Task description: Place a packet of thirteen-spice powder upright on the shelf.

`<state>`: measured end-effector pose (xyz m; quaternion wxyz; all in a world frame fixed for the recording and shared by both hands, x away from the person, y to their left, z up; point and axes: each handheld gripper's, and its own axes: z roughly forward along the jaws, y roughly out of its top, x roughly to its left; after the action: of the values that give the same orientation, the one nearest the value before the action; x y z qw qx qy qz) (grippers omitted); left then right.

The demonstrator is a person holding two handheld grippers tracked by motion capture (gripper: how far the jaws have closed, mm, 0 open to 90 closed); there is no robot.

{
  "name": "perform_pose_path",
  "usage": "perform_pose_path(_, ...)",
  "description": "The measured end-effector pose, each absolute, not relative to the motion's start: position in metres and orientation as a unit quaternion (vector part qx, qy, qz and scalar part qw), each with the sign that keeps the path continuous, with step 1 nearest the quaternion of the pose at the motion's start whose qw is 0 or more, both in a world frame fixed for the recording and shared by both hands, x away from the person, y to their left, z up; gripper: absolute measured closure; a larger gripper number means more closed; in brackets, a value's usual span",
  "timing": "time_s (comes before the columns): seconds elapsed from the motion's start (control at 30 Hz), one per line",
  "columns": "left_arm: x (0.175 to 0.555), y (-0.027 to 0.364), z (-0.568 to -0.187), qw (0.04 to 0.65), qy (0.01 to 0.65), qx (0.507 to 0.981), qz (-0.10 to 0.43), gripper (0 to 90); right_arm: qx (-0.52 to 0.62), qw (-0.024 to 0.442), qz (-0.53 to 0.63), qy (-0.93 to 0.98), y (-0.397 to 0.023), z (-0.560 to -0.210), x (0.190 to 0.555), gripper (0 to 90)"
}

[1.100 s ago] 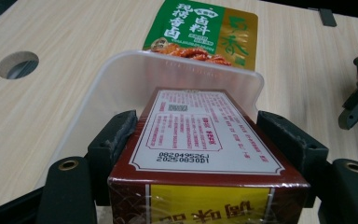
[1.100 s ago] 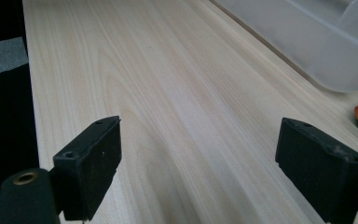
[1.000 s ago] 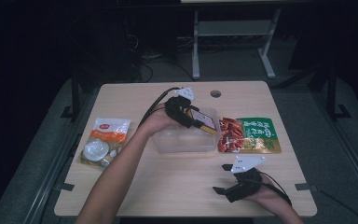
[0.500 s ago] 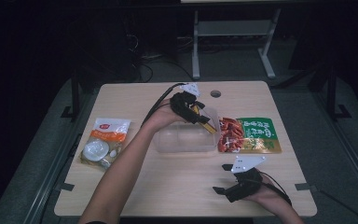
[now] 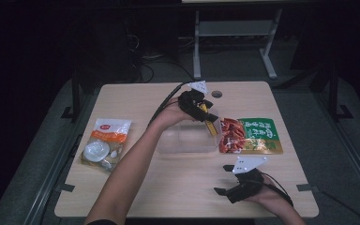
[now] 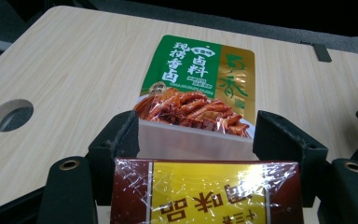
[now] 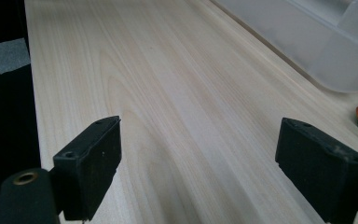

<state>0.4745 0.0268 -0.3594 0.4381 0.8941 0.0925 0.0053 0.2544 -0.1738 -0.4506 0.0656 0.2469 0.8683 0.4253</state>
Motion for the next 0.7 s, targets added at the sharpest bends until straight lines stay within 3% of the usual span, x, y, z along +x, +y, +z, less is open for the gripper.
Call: perform_pose_path(0.7, 0.478, -0.002, -0.385, 0.422, 0.091, 0.902, -0.016, 30.8, 0.245, 0.065, 0.425, 0.869, -0.173, -0.451, 0.255, 13.9)
